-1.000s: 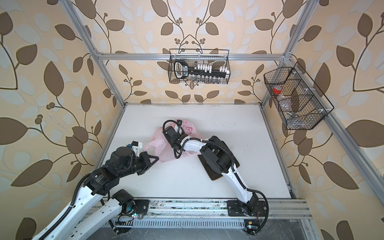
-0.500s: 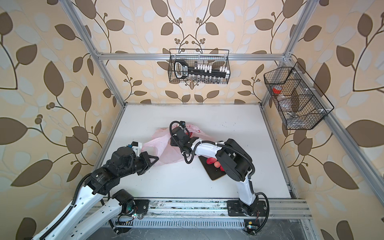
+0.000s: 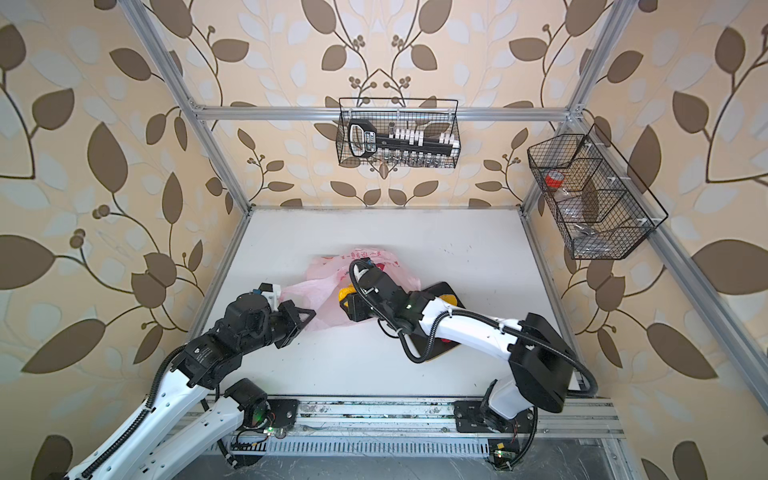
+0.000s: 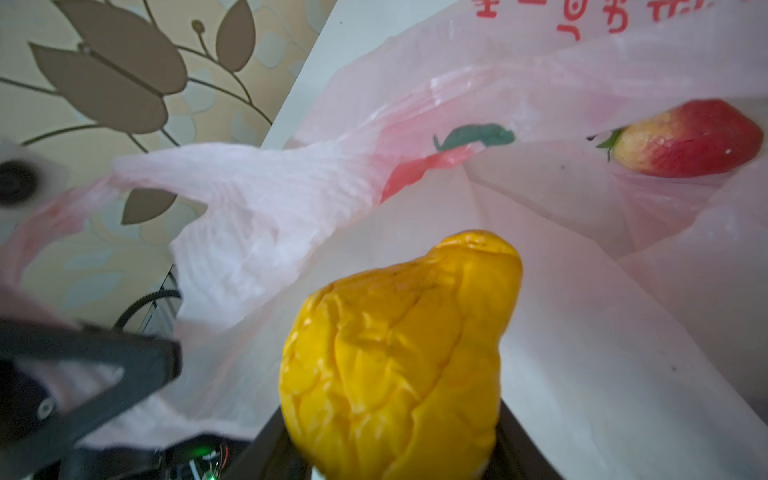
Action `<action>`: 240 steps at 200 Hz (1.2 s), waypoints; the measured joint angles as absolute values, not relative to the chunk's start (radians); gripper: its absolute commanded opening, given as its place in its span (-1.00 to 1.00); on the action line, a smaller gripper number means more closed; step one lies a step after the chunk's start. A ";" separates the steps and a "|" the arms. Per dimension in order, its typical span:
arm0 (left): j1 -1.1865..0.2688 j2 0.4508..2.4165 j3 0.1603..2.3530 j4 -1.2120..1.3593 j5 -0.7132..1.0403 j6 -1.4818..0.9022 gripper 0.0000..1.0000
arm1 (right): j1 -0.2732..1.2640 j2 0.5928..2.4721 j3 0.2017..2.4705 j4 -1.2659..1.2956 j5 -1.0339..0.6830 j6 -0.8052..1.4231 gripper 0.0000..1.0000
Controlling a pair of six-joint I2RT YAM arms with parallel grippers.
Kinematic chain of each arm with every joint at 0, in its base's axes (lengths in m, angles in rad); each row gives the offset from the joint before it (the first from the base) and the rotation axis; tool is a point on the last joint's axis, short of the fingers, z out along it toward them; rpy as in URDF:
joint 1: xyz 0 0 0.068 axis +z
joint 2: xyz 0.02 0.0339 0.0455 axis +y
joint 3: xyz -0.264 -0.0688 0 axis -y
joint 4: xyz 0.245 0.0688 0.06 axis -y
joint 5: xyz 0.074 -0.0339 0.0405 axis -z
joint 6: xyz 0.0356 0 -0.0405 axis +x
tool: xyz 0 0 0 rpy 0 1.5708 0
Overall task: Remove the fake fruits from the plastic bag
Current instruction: 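Lift the yellow pear out of the bag over the dark mat, then lower the yellow pear onto the dark mat and open the right gripper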
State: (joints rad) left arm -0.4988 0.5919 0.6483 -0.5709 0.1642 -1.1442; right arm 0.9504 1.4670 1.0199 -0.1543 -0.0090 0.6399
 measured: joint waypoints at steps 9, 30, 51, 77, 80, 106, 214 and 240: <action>-0.499 0.588 0.648 -0.571 0.159 -1.150 -1.00 | 0.957 1.421 0.999 -0.188 -0.020 0.633 -0.29; -0.499 0.586 0.647 -0.563 0.149 -1.157 -1.00 | 0.973 1.317 0.959 -0.273 -0.041 0.623 -0.29; -0.499 0.586 0.643 -0.551 0.146 -1.160 -1.00 | 0.996 1.214 0.947 -0.362 -0.048 0.619 -0.29; -0.499 0.589 0.640 -0.548 0.139 -1.161 -1.00 | 1.015 1.084 0.949 -0.466 -0.040 0.622 -0.28; -0.499 0.589 0.640 -0.548 0.139 -1.161 -1.00 | 1.015 1.072 0.950 -0.476 -0.038 0.624 -0.28; -0.499 0.591 0.636 -0.548 0.125 -1.162 -1.00 | 1.014 0.969 0.976 -0.586 0.018 0.640 -0.27; -0.499 0.589 0.634 -0.548 0.121 -1.164 -1.00 | 0.696 0.806 0.927 -0.899 0.259 0.764 -0.27; -0.499 0.584 0.634 -0.549 0.121 -1.164 -1.00 | 0.655 0.833 0.796 -0.870 0.262 0.789 -0.27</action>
